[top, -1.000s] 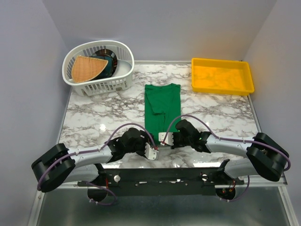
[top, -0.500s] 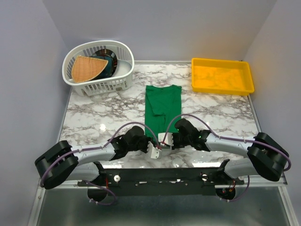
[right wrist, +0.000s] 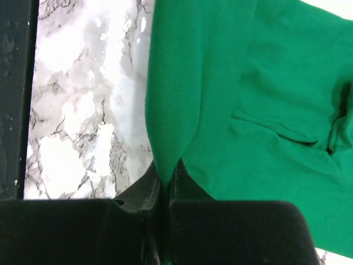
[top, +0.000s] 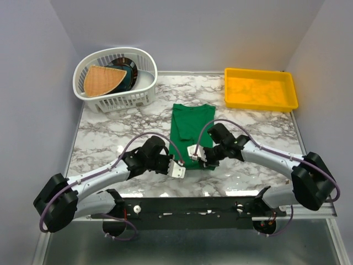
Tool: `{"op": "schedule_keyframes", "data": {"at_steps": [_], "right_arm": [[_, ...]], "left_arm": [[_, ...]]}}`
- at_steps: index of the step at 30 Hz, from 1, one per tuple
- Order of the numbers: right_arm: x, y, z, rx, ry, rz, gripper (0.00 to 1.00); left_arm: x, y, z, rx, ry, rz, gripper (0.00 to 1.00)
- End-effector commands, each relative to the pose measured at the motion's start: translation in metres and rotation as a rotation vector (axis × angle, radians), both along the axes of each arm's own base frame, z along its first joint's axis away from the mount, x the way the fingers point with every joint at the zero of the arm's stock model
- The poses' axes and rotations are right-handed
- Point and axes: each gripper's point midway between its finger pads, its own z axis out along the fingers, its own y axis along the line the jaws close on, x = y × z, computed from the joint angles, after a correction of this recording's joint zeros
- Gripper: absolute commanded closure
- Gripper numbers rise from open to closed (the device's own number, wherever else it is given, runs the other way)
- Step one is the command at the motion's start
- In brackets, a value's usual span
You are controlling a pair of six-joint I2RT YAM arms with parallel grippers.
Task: Roll the t-shirts
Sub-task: Roll the T-shirt to the center of the board.
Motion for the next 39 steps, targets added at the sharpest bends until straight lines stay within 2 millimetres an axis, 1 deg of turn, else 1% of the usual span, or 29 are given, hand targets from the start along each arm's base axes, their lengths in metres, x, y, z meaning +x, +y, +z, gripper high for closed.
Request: {"op": "schedule_keyframes", "data": {"at_steps": [1, 2, 3, 4, 5, 6, 7, 8, 9, 12, 13, 15, 16, 17, 19, 20, 21, 22, 23, 26, 27, 28, 30, 32, 34, 36, 37, 38, 39], "right_arm": [[-0.034, -0.026, -0.012, -0.082, 0.306, 0.049, 0.92], [-0.031, -0.026, -0.016, -0.095, 0.337, 0.051, 0.92], [-0.03, -0.027, -0.017, -0.1, 0.36, 0.046, 0.92], [-0.029, -0.032, -0.018, -0.112, 0.394, 0.029, 0.92], [-0.029, -0.033, -0.02, -0.117, 0.414, 0.035, 0.92], [-0.021, -0.03, -0.021, -0.123, 0.429, 0.031, 0.92], [-0.02, -0.035, -0.022, -0.136, 0.465, 0.014, 0.92], [-0.016, -0.033, -0.02, -0.125, 0.476, 0.018, 0.92], [-0.008, -0.03, -0.016, -0.115, 0.476, 0.017, 0.92], [0.0, -0.034, -0.023, -0.134, 0.518, -0.002, 0.91], [0.006, -0.033, -0.024, -0.133, 0.518, -0.011, 0.91], [0.012, -0.033, -0.025, -0.137, 0.524, -0.027, 0.91], [0.018, -0.033, -0.022, -0.137, 0.529, -0.035, 0.9], [0.019, -0.033, -0.028, -0.154, 0.553, -0.033, 0.89], [0.021, -0.035, -0.029, -0.173, 0.591, -0.042, 0.89], [0.029, -0.031, -0.03, -0.175, 0.599, -0.042, 0.89], [0.031, -0.03, -0.03, -0.178, 0.614, -0.038, 0.9], [0.029, -0.032, -0.026, -0.188, 0.644, -0.037, 0.9], [0.039, -0.028, -0.021, -0.169, 0.626, -0.022, 0.91], [0.043, -0.028, -0.02, -0.172, 0.654, -0.006, 0.91], [0.051, -0.025, -0.018, -0.166, 0.647, -0.002, 0.91], [0.048, -0.027, -0.014, -0.171, 0.677, 0.002, 0.91], [0.054, -0.022, -0.006, -0.146, 0.678, 0.021, 0.91], [0.049, -0.021, -0.007, -0.151, 0.731, 0.034, 0.89], [0.05, -0.02, -0.011, -0.168, 0.775, 0.032, 0.89], [0.052, -0.021, -0.017, -0.197, 0.802, 0.017, 0.89], [0.055, -0.021, -0.015, -0.21, 0.807, 0.014, 0.89], [0.057, -0.023, -0.023, -0.245, 0.837, -0.007, 0.89], [0.06, -0.023, -0.026, -0.26, 0.844, -0.02, 0.88]], "left_arm": [[-0.014, 0.014, -0.014, 0.069, 0.318, 0.041, 1.0], [-0.012, 0.013, -0.014, 0.079, 0.359, 0.04, 1.0], [0.002, 0.008, -0.01, 0.083, 0.397, 0.054, 1.0], [-0.004, 0.009, -0.011, 0.104, 0.465, 0.045, 1.0], [0.0, 0.007, -0.009, 0.104, 0.495, 0.049, 1.0], [0.01, 0.001, -0.006, 0.103, 0.514, 0.051, 1.0], [0.015, 0.004, -0.007, 0.109, 0.549, 0.07, 1.0], [0.018, 0.003, -0.006, 0.107, 0.566, 0.073, 1.0], [0.028, -0.001, -0.006, 0.109, 0.574, 0.078, 1.0], [0.045, 0.001, -0.01, 0.129, 0.587, 0.09, 1.0], [0.045, 0.003, -0.011, 0.141, 0.594, 0.081, 1.0], [0.053, 0.005, -0.014, 0.151, 0.613, 0.094, 1.0], [0.053, 0.007, -0.015, 0.159, 0.627, 0.098, 1.0], [0.056, 0.009, -0.015, 0.158, 0.634, 0.106, 1.0], [0.059, 0.011, -0.017, 0.163, 0.645, 0.116, 1.0], [0.061, 0.012, -0.018, 0.165, 0.638, 0.114, 1.0], [0.062, 0.014, -0.021, 0.169, 0.645, 0.121, 1.0], [0.063, 0.017, -0.023, 0.176, 0.644, 0.127, 1.0], [0.064, 0.018, -0.024, 0.177, 0.646, 0.133, 1.0], [0.07, 0.022, -0.026, 0.169, 0.667, 0.181, 1.0], [0.072, 0.023, -0.025, 0.163, 0.686, 0.213, 1.0], [0.078, 0.025, -0.024, 0.141, 0.684, 0.241, 1.0], [0.083, 0.026, -0.019, 0.109, 0.694, 0.284, 1.0], [0.09, 0.028, -0.019, 0.089, 0.7, 0.34, 1.0], [0.092, 0.032, -0.026, 0.101, 0.711, 0.381, 1.0], [0.101, 0.034, -0.035, 0.116, 0.688, 0.424, 1.0], [0.104, 0.035, -0.038, 0.122, 0.686, 0.44, 1.0], [0.108, 0.035, -0.04, 0.126, 0.685, 0.46, 1.0], [0.11, 0.037, -0.048, 0.15, 0.692, 0.483, 1.0]]}}
